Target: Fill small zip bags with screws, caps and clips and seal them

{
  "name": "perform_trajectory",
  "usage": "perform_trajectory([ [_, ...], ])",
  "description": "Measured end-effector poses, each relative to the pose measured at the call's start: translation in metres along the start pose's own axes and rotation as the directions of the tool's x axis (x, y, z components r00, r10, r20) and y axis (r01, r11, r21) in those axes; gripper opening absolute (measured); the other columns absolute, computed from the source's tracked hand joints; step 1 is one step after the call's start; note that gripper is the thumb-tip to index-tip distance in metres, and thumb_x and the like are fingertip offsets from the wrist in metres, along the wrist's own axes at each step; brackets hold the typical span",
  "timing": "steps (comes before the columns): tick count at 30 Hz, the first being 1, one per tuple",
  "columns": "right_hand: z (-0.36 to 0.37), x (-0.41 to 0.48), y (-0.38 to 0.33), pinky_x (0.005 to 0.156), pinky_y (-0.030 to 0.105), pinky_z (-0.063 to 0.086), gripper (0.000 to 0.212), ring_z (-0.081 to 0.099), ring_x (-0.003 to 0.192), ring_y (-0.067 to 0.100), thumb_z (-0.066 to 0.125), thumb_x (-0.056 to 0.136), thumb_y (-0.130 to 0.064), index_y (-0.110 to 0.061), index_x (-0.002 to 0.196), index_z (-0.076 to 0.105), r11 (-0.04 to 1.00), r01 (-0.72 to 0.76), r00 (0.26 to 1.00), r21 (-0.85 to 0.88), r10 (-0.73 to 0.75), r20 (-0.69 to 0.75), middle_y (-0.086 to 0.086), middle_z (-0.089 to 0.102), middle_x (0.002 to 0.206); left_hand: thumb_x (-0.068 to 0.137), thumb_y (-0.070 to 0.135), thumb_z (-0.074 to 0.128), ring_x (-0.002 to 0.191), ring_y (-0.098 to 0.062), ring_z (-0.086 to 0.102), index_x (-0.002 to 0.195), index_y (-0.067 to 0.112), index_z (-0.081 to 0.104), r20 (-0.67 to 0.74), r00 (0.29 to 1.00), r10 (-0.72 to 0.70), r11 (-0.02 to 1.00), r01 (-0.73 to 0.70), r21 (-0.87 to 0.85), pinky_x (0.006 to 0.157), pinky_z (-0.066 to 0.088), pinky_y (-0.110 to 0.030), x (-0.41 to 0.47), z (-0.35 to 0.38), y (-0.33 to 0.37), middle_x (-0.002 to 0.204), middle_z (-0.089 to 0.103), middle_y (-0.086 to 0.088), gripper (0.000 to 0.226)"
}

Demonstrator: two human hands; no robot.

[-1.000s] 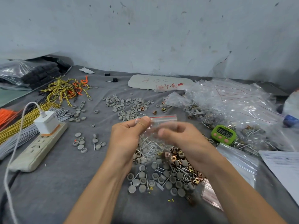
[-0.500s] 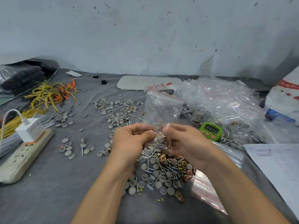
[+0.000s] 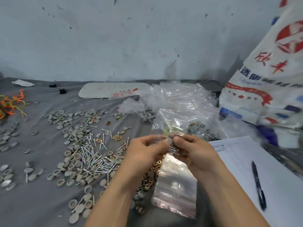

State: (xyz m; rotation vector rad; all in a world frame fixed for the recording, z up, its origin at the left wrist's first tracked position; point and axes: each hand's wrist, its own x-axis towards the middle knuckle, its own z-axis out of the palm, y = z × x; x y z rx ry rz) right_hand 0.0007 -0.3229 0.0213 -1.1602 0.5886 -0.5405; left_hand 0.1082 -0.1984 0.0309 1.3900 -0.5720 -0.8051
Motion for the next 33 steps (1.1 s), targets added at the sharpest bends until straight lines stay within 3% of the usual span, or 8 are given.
perform_trajectory([
  [7, -0.015, 0.005, 0.003, 0.079, 0.032, 0.060, 0.027, 0.074, 0.077, 0.017, 0.059, 0.093, 0.010, -0.008, 0.101, 0.077, 0.996, -0.033, 0.998, 0.088, 0.029, 0.050, 0.012, 0.078, 0.092, 0.075, -0.019, 0.076, 0.066, -0.013, 0.073, 0.093, 0.009, 0.076, -0.137, 0.988, 0.070, 0.995, -0.079, -0.067, 0.058, 0.054, -0.017, 0.007, 0.008, -0.003, 0.079, 0.078, -0.009, 0.034],
  [14, -0.022, 0.003, -0.004, 0.066, 0.028, 0.055, 0.013, 0.073, 0.068, 0.021, 0.069, 0.088, -0.005, -0.009, 0.084, 0.082, 0.995, -0.065, 0.997, 0.073, 0.063, 0.032, 0.012, 0.077, 0.088, 0.086, -0.011, 0.068, 0.078, -0.015, 0.074, 0.116, -0.002, 0.067, -0.009, 0.997, -0.074, 0.952, 0.068, -0.299, 0.067, 0.060, -0.021, 0.016, 0.013, -0.009, 0.101, 0.078, -0.015, 0.031],
  [18, -0.027, 0.005, -0.003, 0.060, 0.026, 0.054, 0.014, 0.068, 0.060, 0.019, 0.070, 0.087, -0.007, -0.008, 0.081, 0.083, 0.991, -0.055, 0.998, 0.118, 0.054, 0.013, 0.014, 0.075, 0.085, 0.098, 0.004, 0.059, 0.075, -0.015, 0.075, 0.108, -0.001, 0.071, 0.042, 0.989, -0.144, 0.918, 0.150, -0.368, 0.065, 0.061, -0.022, 0.020, 0.014, -0.009, 0.087, 0.077, -0.013, 0.016],
  [23, -0.036, 0.008, -0.013, 0.053, 0.022, 0.055, 0.025, 0.067, 0.058, 0.012, 0.068, 0.091, -0.009, -0.015, 0.073, 0.083, 0.991, 0.063, 0.992, 0.118, -0.050, -0.113, 0.004, 0.076, 0.075, 0.097, -0.007, 0.055, 0.076, -0.016, 0.076, 0.112, 0.002, 0.068, 0.118, 0.984, -0.137, 0.922, 0.170, -0.347, 0.064, 0.059, -0.021, 0.020, 0.023, -0.009, 0.091, 0.078, -0.012, 0.022],
  [25, -0.051, 0.012, -0.023, 0.058, 0.023, 0.058, 0.015, 0.073, 0.065, 0.013, 0.069, 0.092, -0.015, -0.014, 0.084, 0.082, 0.961, 0.199, 0.932, 0.194, -0.124, -0.342, 0.005, 0.078, 0.084, 0.094, -0.007, 0.059, 0.089, -0.017, 0.077, 0.120, 0.007, 0.067, 0.151, 0.984, -0.097, 0.938, 0.142, -0.317, 0.070, 0.059, -0.021, 0.022, 0.028, -0.009, 0.105, 0.078, -0.011, 0.030],
  [28, -0.080, 0.017, -0.025, 0.070, 0.033, 0.061, 0.026, 0.075, 0.072, 0.016, 0.067, 0.095, -0.024, -0.017, 0.120, 0.068, 0.962, 0.273, 0.652, 0.003, -0.182, -0.736, 0.001, 0.074, 0.091, 0.093, -0.008, 0.061, 0.090, -0.017, 0.077, 0.119, 0.010, 0.068, 0.066, 0.995, -0.069, 0.945, 0.087, -0.315, 0.072, 0.059, -0.020, 0.024, 0.033, -0.010, 0.104, 0.079, -0.009, 0.032],
  [30, -0.083, 0.016, -0.019, 0.080, 0.036, 0.058, 0.034, 0.072, 0.085, 0.013, 0.064, 0.091, -0.029, -0.029, 0.125, 0.065, 0.963, 0.211, 0.516, -0.169, -0.257, -0.817, -0.014, 0.069, 0.090, 0.093, -0.011, 0.058, 0.072, -0.012, 0.074, 0.110, 0.007, 0.069, -0.086, 0.993, -0.081, 0.930, 0.044, -0.366, 0.066, 0.059, -0.019, 0.026, 0.030, -0.008, 0.089, 0.079, -0.007, 0.028],
  [33, -0.069, 0.011, -0.013, 0.070, 0.019, 0.045, 0.029, 0.065, 0.083, -0.011, 0.065, 0.090, -0.029, -0.037, 0.117, 0.066, 0.902, 0.223, 0.519, -0.371, -0.432, -0.738, -0.032, 0.067, 0.080, 0.094, -0.010, 0.058, 0.059, -0.007, 0.067, 0.101, 0.008, 0.070, -0.297, 0.952, -0.067, 0.932, -0.046, -0.360, 0.060, 0.056, -0.017, 0.026, 0.011, -0.005, 0.075, 0.077, -0.001, 0.022],
])
